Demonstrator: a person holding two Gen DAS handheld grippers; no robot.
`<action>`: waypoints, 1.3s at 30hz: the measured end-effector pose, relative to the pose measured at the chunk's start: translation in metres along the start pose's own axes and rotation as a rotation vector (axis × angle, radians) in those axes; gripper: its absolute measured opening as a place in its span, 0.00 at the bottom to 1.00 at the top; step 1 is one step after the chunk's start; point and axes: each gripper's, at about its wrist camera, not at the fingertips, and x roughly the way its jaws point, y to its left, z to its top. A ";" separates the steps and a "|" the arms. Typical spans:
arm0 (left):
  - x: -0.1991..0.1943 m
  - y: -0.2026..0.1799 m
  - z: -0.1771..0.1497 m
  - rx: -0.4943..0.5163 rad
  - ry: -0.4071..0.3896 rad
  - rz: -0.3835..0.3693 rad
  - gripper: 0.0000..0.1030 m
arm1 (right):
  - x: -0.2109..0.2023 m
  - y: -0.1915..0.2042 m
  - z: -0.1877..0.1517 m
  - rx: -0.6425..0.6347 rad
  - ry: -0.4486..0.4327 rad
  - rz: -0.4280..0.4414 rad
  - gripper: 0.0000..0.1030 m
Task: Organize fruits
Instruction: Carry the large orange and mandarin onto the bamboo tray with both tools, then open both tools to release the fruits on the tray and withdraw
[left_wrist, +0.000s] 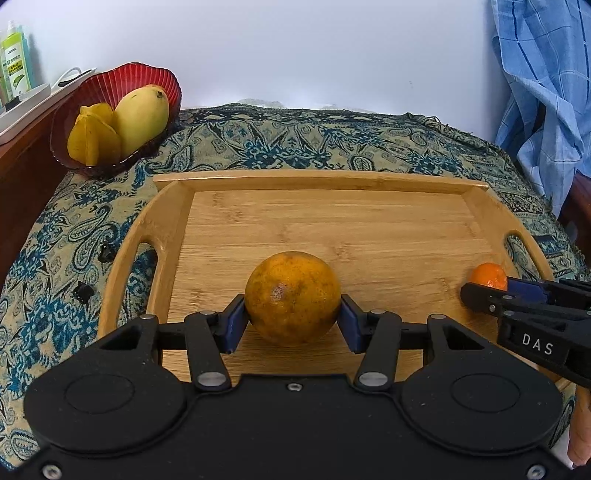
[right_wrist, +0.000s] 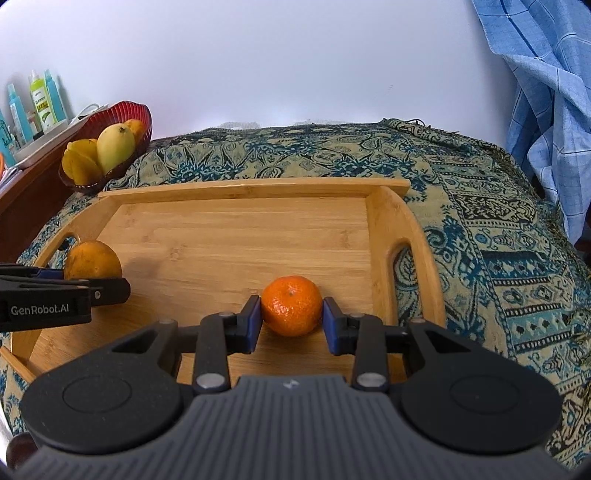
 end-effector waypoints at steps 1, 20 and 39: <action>0.000 0.000 0.000 0.001 0.001 -0.001 0.48 | 0.000 0.001 0.000 -0.005 -0.001 -0.005 0.39; 0.005 -0.004 -0.003 0.014 0.005 0.007 0.49 | 0.000 0.007 -0.002 -0.037 -0.010 -0.030 0.39; 0.006 -0.004 -0.005 0.038 0.012 0.024 0.56 | -0.001 0.011 -0.004 -0.061 -0.019 -0.051 0.52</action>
